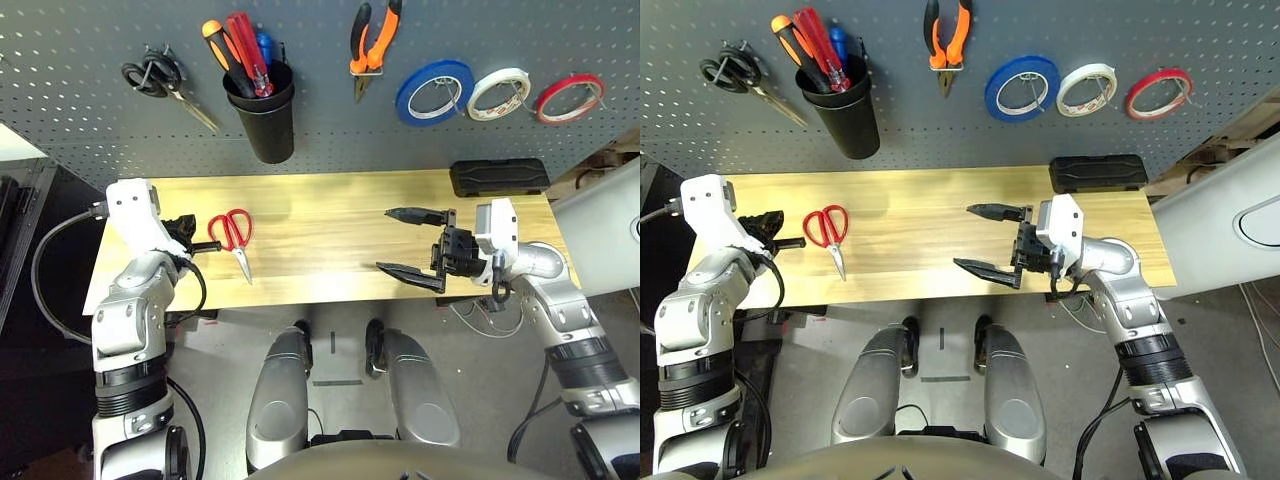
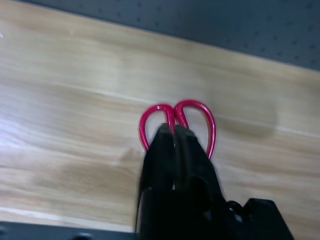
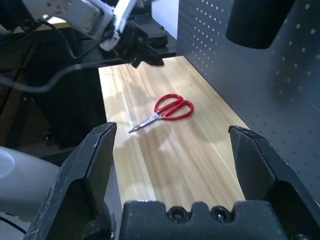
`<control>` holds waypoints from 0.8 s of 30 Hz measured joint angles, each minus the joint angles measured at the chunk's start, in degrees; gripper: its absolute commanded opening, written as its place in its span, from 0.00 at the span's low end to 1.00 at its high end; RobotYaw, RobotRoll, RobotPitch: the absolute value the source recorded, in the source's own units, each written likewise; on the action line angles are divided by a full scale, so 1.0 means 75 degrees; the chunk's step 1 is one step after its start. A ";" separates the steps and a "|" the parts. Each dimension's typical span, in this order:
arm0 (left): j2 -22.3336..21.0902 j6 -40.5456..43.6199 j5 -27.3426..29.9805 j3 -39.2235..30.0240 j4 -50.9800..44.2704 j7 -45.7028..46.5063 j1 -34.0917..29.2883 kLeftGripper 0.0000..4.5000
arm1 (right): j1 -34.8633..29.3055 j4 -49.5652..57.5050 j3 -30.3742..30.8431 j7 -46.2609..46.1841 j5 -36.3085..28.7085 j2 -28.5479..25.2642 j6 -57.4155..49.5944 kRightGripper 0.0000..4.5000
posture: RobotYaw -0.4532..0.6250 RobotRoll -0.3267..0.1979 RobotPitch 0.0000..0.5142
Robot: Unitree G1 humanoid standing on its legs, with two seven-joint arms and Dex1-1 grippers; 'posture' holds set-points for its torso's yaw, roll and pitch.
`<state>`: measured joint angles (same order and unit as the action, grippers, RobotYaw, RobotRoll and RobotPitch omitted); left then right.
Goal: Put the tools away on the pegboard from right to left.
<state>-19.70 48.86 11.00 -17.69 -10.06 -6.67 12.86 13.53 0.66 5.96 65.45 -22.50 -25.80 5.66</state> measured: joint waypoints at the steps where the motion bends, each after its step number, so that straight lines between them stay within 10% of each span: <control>1: -0.0009 0.0001 -0.0006 0.0037 0.0042 0.0000 0.0028 0.39 | -0.0027 0.0067 0.0004 -0.0038 0.0004 0.0011 0.0000 1.00 | 0.43 0.62 0.55; 8: -0.0233 -0.0101 -0.0141 0.0258 0.0972 -0.0005 0.0504 0.99 | -0.0168 0.0543 0.0128 -0.0215 0.0017 0.0065 -0.0046 1.00 | 0.41 0.62 0.59; 24: -0.0247 -0.1050 -0.0434 0.0426 0.3069 0.0004 0.0973 0.99 | -0.0221 0.0844 0.0318 -0.0487 0.0102 0.0130 -0.0045 1.00 | 0.38 0.62 0.63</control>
<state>-21.56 40.99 7.74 -14.50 12.96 -6.64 20.16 11.87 6.99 8.34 61.80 -21.73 -24.82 5.33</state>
